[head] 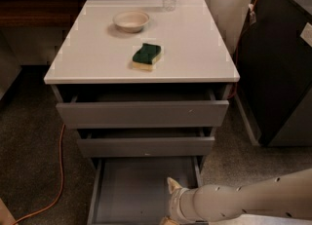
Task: Place sponge into bottom drawer
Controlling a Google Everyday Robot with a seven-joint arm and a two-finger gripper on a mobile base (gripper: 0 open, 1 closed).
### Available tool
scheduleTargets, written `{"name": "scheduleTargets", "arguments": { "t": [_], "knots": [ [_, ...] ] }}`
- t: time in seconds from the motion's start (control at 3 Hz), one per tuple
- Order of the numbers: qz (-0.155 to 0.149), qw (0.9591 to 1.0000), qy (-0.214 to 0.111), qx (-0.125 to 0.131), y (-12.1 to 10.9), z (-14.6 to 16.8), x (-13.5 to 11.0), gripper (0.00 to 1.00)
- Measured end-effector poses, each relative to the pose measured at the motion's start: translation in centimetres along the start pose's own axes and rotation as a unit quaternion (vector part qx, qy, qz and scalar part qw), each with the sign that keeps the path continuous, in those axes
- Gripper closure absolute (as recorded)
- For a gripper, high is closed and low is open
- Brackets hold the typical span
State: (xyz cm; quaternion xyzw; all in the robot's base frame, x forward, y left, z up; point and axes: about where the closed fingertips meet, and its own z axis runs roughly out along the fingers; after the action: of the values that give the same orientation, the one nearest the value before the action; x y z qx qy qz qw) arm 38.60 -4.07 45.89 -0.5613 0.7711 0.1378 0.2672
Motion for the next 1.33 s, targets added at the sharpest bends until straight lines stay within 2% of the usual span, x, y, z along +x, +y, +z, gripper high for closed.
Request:
{"name": "scheduleTargets", "arguments": {
  "t": [0.33,0.67,1.0,1.33],
  "knots": [
    [-0.005,0.9995,-0.002,-0.030,0.6,-1.1,-2.2,0.00],
    [-0.007,0.9989,-0.016,-0.044,-1.6,-3.0,-6.5,0.00],
    [-0.001,0.9986,-0.028,-0.046,-2.8,-4.7,-8.3,0.00],
    [0.009,0.9988,-0.031,-0.037,-2.6,-7.1,-10.6,0.00]
  ]
}}
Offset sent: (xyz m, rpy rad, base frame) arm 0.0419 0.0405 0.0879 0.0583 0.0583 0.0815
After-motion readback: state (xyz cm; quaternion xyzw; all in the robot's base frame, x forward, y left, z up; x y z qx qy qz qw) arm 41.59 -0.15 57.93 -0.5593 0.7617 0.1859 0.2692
